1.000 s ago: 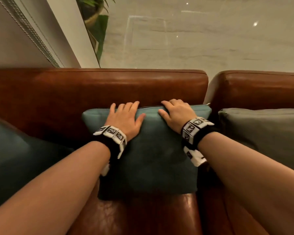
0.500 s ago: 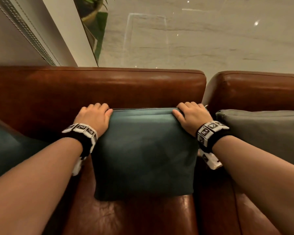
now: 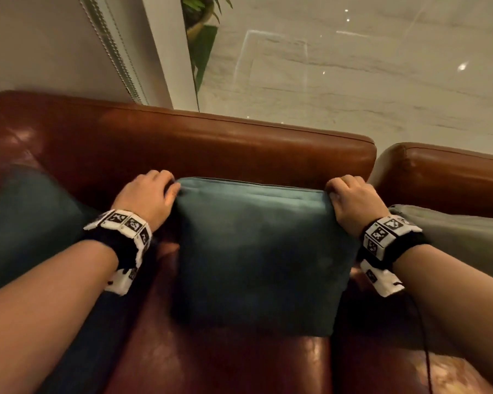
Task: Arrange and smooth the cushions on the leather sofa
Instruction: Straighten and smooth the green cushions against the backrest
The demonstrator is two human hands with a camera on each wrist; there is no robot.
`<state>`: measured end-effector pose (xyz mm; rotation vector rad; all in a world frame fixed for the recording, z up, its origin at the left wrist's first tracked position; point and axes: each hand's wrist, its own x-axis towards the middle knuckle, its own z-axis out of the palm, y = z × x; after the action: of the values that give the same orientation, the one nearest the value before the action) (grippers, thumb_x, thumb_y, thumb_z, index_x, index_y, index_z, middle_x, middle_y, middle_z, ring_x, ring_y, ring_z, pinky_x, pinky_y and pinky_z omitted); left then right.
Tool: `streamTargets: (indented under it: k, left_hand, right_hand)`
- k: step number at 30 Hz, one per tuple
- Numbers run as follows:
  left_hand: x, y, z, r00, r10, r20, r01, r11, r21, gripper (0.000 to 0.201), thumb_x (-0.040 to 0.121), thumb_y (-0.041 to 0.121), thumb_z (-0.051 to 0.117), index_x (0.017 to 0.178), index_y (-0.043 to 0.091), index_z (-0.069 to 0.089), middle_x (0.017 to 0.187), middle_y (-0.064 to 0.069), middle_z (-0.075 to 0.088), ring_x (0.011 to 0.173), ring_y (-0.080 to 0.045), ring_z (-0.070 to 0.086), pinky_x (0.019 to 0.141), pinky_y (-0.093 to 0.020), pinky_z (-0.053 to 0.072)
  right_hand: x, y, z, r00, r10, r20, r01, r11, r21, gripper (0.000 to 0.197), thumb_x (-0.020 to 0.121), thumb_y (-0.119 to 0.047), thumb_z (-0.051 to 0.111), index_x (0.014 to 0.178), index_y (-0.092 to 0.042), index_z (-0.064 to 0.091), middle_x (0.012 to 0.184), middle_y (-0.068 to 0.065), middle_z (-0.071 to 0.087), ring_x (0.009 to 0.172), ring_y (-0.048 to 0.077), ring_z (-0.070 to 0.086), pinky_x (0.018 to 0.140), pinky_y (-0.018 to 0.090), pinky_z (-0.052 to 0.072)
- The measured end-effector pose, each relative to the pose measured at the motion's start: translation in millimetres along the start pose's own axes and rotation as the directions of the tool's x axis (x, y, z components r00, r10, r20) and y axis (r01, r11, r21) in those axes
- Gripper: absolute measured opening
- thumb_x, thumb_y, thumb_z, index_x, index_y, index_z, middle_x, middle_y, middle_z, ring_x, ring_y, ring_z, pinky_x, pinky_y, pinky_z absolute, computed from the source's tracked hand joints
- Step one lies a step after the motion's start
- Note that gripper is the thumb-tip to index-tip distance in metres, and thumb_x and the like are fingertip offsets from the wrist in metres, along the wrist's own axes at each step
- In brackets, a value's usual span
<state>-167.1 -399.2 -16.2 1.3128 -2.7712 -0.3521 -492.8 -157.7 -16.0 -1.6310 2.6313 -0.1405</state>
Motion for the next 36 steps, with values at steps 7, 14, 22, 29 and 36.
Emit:
streamTargets:
  k: [7,14,22,29,36]
  left_hand:
    - [-148.4,-7.2,-34.3,0.966,-0.17,-0.192,0.152,0.983,-0.105,0.036,0.092,0.041,0.04,0.12,0.026,0.056,0.119,0.007,0.061,0.113,-0.02,0.057,0.095,-0.04,0.043]
    - [-246.6,-122.4,-39.1,0.72,-0.655,-0.229,0.678,0.735,0.029,0.064,0.094,0.049,0.029,0.151,0.021,0.023,0.159,-0.003,0.025,0.146,-0.034,0.022,0.118,-0.054,0.012]
    - [-272.1,-168.2,-28.1,0.714,-0.674,-0.187,0.693,0.719,0.053,0.064,0.098,0.049,0.022,0.154,0.017,0.019,0.16,-0.005,0.024,0.148,-0.028,0.021,0.121,-0.044,0.01]
    - [-319.0,-197.5,-47.5,0.5,-0.841,-0.207,0.862,0.506,0.029,0.058,0.095,0.052,0.024,0.142,0.022,0.041,0.136,-0.008,0.054,0.125,-0.036,0.047,0.113,-0.05,0.023]
    - [-362.6,-178.8,-65.8,0.525,-0.786,-0.327,0.827,0.562,-0.024,0.037,0.097,0.04,0.029,0.079,0.013,0.046,0.067,-0.009,0.053,0.057,-0.033,0.051,0.051,-0.036,0.038]
  right_hand:
    - [-11.4,-134.3,-22.1,0.965,-0.263,0.016,0.244,0.912,0.329,0.03,0.091,-0.021,0.056,0.121,-0.021,0.056,0.118,0.002,0.058,0.113,0.023,0.052,0.095,0.036,0.04]
    - [-19.2,-372.8,4.8,0.502,-0.852,-0.148,0.833,0.43,0.348,0.042,0.094,-0.029,0.048,0.135,-0.018,0.053,0.139,0.002,0.054,0.131,0.019,0.046,0.109,0.042,0.039]
    - [29.6,-539.6,41.2,0.243,-0.966,0.091,0.968,0.248,0.042,0.053,0.101,-0.047,0.023,0.15,-0.027,0.03,0.154,-0.002,0.037,0.145,0.02,0.027,0.12,0.046,0.014]
    - [108.2,-521.4,35.7,0.344,-0.935,0.084,0.939,0.344,-0.013,0.058,0.097,-0.059,0.018,0.131,-0.025,0.051,0.127,0.0,0.059,0.126,0.022,0.048,0.117,0.039,0.012]
    - [86.9,-506.8,16.6,0.286,-0.955,-0.071,0.958,0.285,0.027,0.054,0.097,-0.06,0.015,0.079,-0.019,0.044,0.073,-0.001,0.049,0.07,0.025,0.049,0.075,0.037,0.029]
